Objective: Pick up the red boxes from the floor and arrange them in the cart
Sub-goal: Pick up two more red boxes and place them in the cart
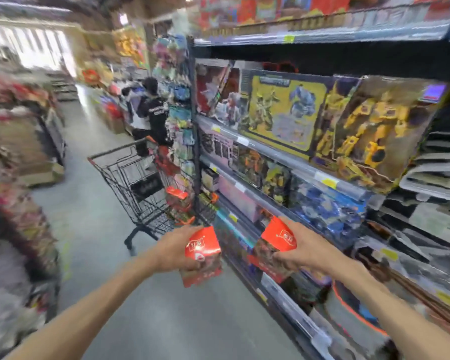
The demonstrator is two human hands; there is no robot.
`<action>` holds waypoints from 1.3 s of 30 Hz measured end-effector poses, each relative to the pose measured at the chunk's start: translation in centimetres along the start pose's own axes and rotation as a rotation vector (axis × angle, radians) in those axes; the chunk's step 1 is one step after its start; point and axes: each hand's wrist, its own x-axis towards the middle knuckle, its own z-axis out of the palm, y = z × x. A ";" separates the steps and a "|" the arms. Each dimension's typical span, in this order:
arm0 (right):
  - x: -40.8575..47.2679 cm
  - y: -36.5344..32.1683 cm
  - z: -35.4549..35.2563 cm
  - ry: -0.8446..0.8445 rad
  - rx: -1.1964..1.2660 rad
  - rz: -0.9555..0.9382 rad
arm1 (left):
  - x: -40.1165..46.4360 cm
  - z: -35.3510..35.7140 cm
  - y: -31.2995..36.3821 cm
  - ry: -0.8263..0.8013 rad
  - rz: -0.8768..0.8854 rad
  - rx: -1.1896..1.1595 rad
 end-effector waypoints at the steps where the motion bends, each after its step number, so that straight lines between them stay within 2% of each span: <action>1: 2.6 -1.4 0.4 -0.020 0.001 -0.047 | 0.0 -0.8 -2.0 0.010 -0.038 -0.010; 7: 18.2 -8.2 2.2 -0.129 0.032 -0.259 | 2.2 -5.5 -13.1 0.114 -0.215 -0.002; 13: 33.2 -14.8 4.0 -0.208 0.039 -0.425 | 5.7 -10.2 -22.3 0.145 -0.359 -0.003; 20: 47.8 -21.6 8.0 -0.250 -0.026 -0.482 | 9.6 -13.2 -33.7 0.205 -0.406 -0.035; 26: 59.1 -26.6 12.8 -0.235 -0.052 -0.449 | 15.2 -15.5 -46.5 0.191 -0.366 -0.016; 32: 68.1 -30.8 15.0 -0.224 -0.015 -0.319 | 24.1 -18.6 -57.8 0.127 -0.171 0.068; 39: 75.1 -28.1 15.0 -0.149 -0.022 -0.105 | 37.8 -18.9 -64.8 0.017 0.037 0.067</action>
